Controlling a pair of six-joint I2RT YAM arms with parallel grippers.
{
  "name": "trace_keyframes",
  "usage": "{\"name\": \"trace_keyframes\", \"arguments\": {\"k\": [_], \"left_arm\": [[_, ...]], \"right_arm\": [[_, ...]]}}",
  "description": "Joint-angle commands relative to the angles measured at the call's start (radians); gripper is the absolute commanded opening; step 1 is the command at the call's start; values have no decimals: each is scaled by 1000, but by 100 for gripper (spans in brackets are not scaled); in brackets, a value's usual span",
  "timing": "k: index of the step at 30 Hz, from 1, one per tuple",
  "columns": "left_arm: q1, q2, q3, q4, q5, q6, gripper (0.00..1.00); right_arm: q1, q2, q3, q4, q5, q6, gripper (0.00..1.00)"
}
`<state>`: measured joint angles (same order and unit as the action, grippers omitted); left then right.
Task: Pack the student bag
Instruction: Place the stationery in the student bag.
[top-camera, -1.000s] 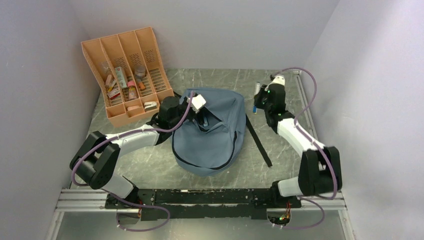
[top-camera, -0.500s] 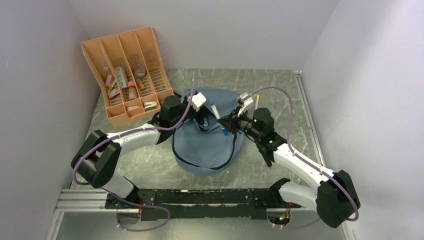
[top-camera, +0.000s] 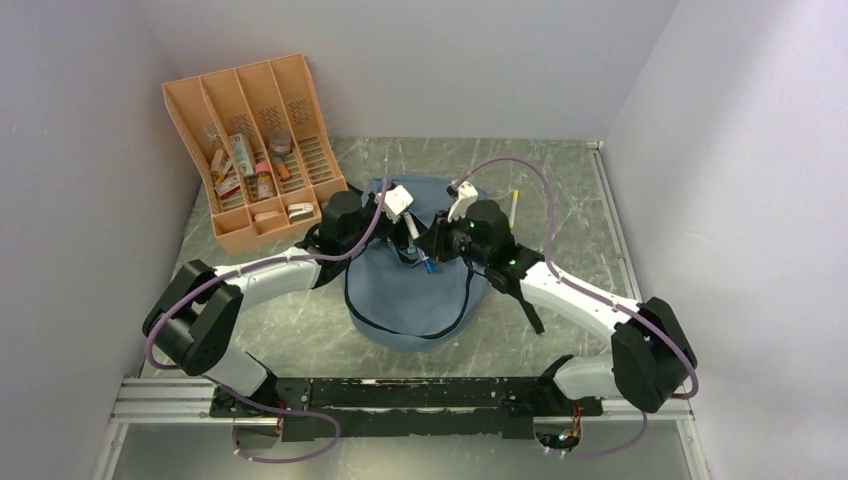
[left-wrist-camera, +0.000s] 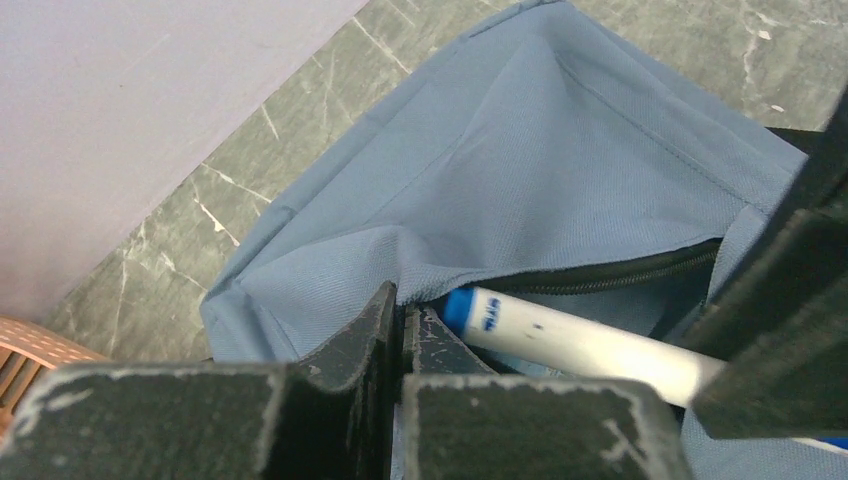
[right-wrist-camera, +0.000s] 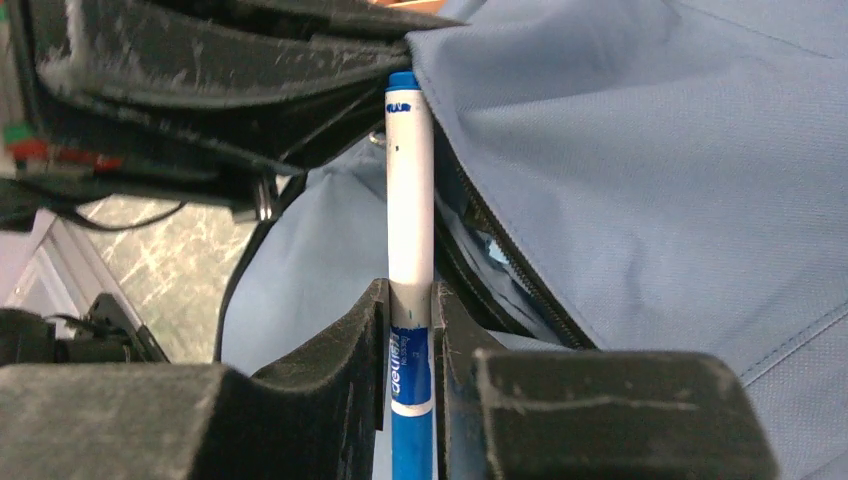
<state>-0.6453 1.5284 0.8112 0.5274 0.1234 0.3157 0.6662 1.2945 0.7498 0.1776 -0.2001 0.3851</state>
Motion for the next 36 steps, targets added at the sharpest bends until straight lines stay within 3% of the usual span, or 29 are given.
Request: {"name": "trace_keyframes", "arguments": {"k": [1, 8, 20, 25, 31, 36], "left_arm": [[-6, -13, 35, 17, -24, 12, 5], [-13, -20, 32, 17, -27, 20, 5], [-14, -24, 31, 11, -23, 35, 5], [-14, -28, 29, 13, -24, 39, 5], [-17, -31, 26, 14, -28, 45, 5], [-18, -29, 26, 13, -27, 47, 5]], "right_arm": [[8, 57, 90, -95, 88, 71, 0], [10, 148, 171, -171, 54, 90, 0], [11, 259, 262, -98, 219, 179, 0], [10, 346, 286, -4, 250, 187, 7], [11, 376, 282, 49, 278, 190, 31], [10, 336, 256, 31, 296, 178, 37]]}}
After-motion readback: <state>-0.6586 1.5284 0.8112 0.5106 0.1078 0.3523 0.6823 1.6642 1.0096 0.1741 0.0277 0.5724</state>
